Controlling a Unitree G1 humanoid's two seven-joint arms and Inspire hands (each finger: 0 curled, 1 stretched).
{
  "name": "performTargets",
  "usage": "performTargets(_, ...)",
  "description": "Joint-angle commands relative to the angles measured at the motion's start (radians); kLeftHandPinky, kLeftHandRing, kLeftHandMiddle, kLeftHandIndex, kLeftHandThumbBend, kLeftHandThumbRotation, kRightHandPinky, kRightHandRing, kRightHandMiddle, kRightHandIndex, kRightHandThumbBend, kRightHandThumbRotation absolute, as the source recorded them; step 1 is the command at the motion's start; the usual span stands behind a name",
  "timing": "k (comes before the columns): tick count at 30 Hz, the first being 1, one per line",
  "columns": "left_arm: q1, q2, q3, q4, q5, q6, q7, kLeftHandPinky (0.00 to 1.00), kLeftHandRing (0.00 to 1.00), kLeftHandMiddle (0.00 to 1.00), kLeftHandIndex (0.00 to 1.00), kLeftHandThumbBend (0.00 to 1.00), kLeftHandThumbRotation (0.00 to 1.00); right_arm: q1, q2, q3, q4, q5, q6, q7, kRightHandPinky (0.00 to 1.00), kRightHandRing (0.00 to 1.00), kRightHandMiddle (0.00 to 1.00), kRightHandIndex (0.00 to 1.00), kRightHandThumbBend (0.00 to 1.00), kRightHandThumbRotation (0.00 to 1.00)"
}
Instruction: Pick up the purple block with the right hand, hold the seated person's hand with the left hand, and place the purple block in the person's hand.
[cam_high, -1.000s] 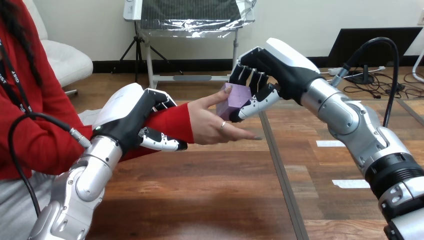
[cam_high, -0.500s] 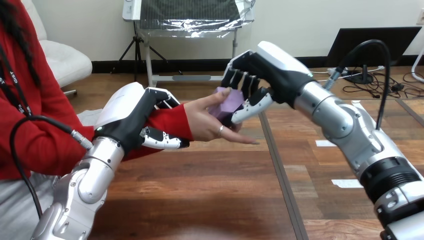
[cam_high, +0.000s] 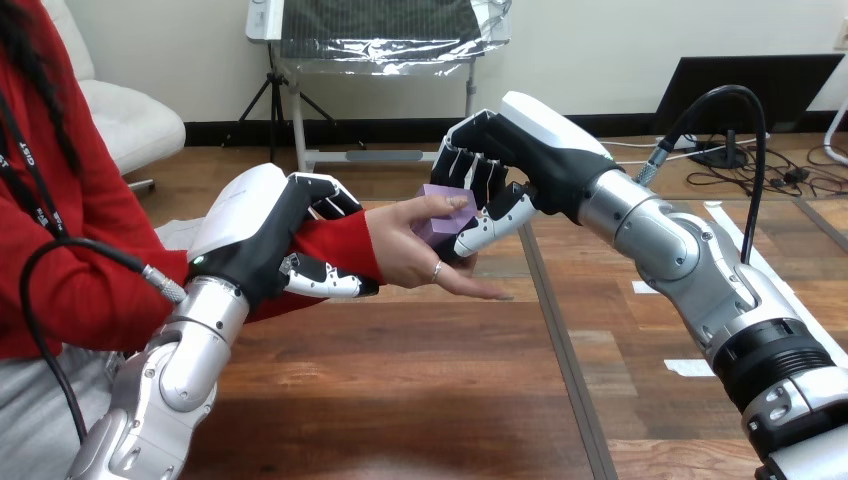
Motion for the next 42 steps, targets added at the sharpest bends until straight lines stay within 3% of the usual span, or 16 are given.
performTargets(1, -0.088, 0.000, 0.005, -0.005, 0.001, -0.030, 0.040, 0.43, 0.50, 0.56, 0.55, 0.73, 0.00, -0.011, 0.025, -0.004, -0.038, 0.009, -0.017, 0.008, 0.32, 0.37, 0.43, 0.45, 0.73, 0.00)
performTargets(32, -0.062, 0.010, 0.016, -0.036, -0.022, -0.021, 0.014, 0.41, 0.48, 0.55, 0.55, 0.73, 0.00, -0.005, 0.019, -0.014, -0.016, 0.020, -0.022, 0.012, 0.40, 0.44, 0.48, 0.49, 0.76, 0.00)
performTargets(38, -0.054, 0.014, 0.019, -0.042, -0.036, -0.018, -0.009, 0.41, 0.49, 0.56, 0.56, 0.73, 0.00, -0.003, 0.014, -0.020, -0.014, 0.030, -0.028, 0.015, 0.41, 0.45, 0.49, 0.50, 0.75, 0.00)
performTargets(42, -0.044, 0.023, 0.021, -0.064, -0.054, 0.001, -0.058, 0.42, 0.50, 0.57, 0.57, 0.74, 0.00, -0.001, 0.009, -0.024, -0.016, 0.036, -0.027, 0.024, 0.42, 0.46, 0.50, 0.51, 0.73, 0.00)
